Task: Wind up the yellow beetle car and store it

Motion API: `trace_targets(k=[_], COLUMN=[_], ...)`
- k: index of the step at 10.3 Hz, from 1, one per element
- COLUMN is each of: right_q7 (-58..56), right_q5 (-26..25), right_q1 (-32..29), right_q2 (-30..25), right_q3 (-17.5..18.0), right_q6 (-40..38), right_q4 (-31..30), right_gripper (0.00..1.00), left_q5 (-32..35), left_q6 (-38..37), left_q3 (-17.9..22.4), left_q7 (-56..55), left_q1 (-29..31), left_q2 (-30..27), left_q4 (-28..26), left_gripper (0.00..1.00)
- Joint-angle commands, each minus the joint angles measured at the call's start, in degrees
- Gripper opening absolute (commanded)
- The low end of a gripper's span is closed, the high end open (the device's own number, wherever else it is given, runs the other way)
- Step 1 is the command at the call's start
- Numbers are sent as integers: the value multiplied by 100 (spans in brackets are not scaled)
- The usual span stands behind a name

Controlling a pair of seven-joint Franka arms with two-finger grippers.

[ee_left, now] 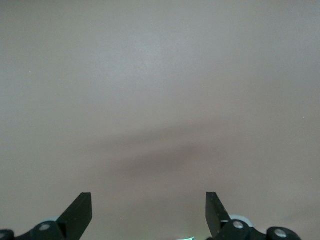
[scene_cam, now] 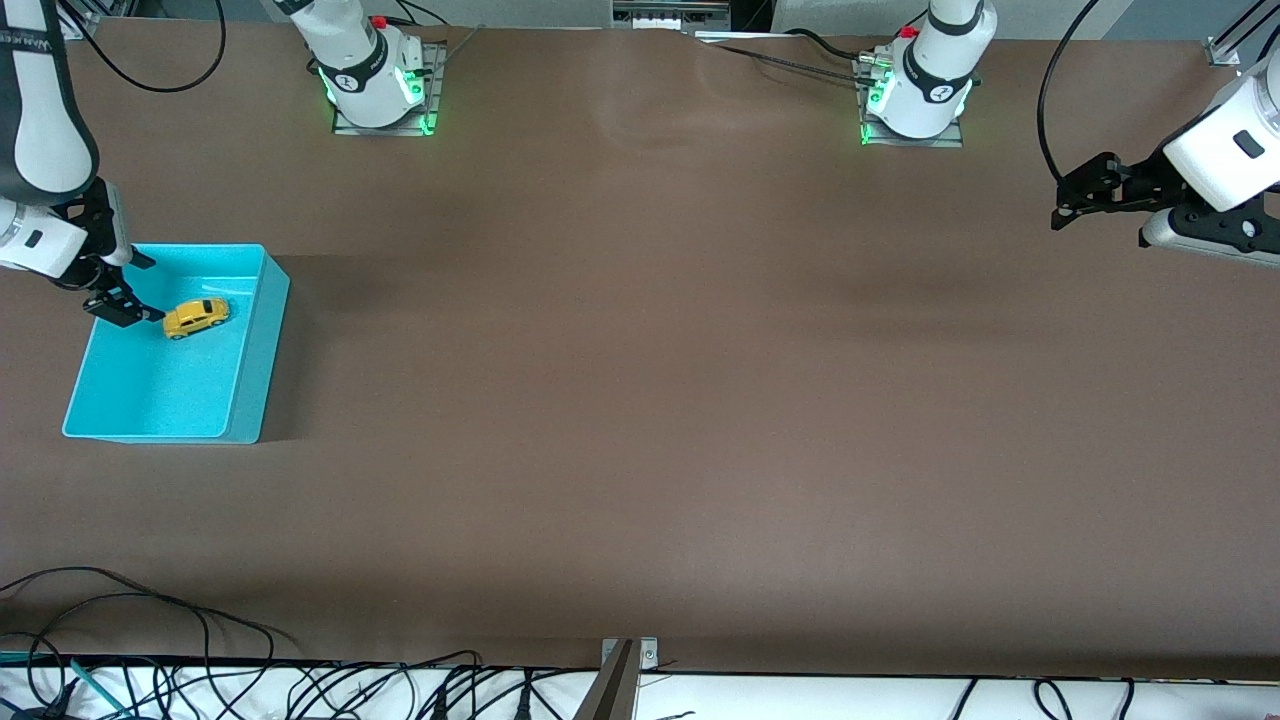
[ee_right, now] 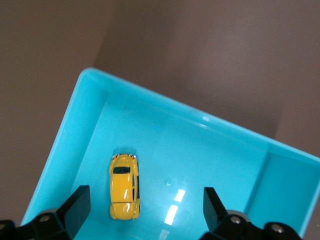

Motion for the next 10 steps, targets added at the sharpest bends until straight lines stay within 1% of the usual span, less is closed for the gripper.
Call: trace_targets(k=[1, 3, 4, 5, 7, 10], right_q7=[1592, 3008, 3850, 4694, 5769, 7842], right_q5=[14, -47, -83, -74, -65, -83], right_q1=[349, 840, 1060, 1219, 1536, 1940], right_q2=[-537, -967, -1065, -1066, -1066, -1197], right_q3=[11, 2, 2, -15, -129, -305], right_q6=[-528, -784, -1020, -1274, -1644, -1962], right_q4=[-48, -22, 57, 223, 636, 962], right_gripper=[100, 100, 100, 100, 100, 100], left_q5=[41, 41, 41, 41, 49, 41], left_q6=[-125, -125, -134, -134, -134, -134], left_q3=[-18, -18, -18, -18, -18, -18], left_q7=[-53, -62, -53, -44, -53, -53], left_q1=[26, 43, 43, 52, 43, 43], left_q2=[79, 79, 79, 79, 79, 79], left_q4=[188, 188, 188, 188, 188, 188], left_gripper=[100, 100, 100, 100, 100, 100])
